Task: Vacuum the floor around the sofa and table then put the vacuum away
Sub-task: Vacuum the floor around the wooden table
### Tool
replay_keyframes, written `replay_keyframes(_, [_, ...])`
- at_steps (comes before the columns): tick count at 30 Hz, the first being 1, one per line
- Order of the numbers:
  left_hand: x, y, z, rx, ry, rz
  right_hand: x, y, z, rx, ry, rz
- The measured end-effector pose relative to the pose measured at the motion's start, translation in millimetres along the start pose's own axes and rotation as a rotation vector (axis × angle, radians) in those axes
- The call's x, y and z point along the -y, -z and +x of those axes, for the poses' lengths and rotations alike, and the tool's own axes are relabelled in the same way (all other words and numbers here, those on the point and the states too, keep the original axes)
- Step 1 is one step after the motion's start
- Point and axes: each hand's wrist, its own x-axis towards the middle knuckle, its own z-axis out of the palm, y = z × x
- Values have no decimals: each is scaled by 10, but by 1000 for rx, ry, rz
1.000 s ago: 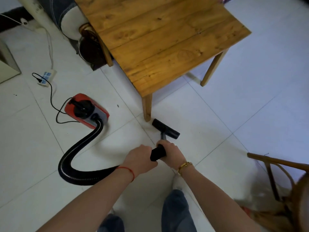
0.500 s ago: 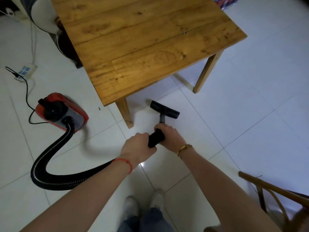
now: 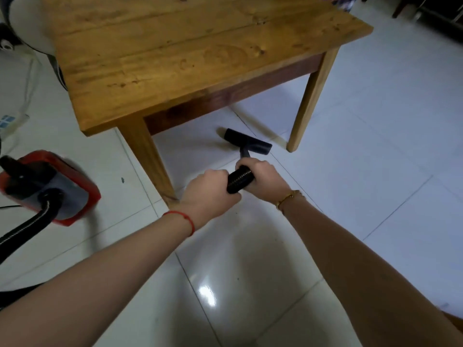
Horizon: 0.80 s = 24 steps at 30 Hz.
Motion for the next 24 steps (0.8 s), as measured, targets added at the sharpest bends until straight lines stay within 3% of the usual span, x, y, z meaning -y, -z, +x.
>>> replay_keyframes(13, [437,-897,1057,-232,-43,-34,-894,-654,904,-126,179,-144])
replay_keyframes(24, [651,-1019,1067,-293,-51,-34,-883,-914,1013,-187,200,-170])
